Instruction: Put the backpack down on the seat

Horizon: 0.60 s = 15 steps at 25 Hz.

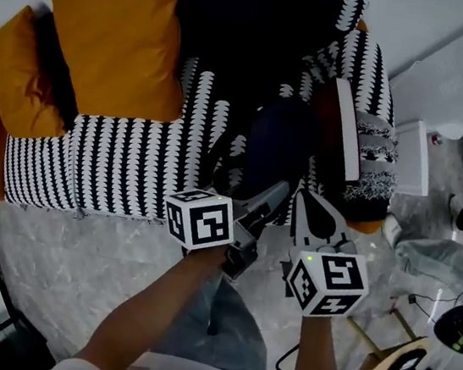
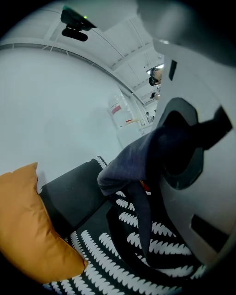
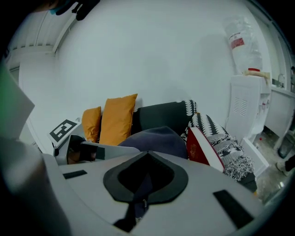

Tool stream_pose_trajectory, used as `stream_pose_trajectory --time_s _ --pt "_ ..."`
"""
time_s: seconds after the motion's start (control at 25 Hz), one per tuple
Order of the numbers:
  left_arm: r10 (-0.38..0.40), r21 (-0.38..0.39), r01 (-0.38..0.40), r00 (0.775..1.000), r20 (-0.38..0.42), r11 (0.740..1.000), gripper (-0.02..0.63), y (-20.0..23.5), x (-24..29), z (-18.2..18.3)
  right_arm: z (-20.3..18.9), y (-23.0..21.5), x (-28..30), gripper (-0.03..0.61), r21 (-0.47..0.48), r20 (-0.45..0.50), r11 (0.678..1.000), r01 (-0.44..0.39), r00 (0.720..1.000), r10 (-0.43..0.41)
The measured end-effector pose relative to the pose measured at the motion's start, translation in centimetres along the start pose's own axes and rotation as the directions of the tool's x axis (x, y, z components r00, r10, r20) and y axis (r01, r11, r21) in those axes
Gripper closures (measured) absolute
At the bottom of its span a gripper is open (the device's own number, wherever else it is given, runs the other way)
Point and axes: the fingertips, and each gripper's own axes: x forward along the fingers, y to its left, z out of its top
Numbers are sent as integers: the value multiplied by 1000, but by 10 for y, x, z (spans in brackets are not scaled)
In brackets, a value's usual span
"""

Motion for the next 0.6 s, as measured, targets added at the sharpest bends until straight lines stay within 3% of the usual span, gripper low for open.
stream_pose_trajectory --time_s 0.6 --pt "11 22 -12 998 54 1000 554 56 -43 5 -29 57 50 577 -75 -67 987 -139 989 134"
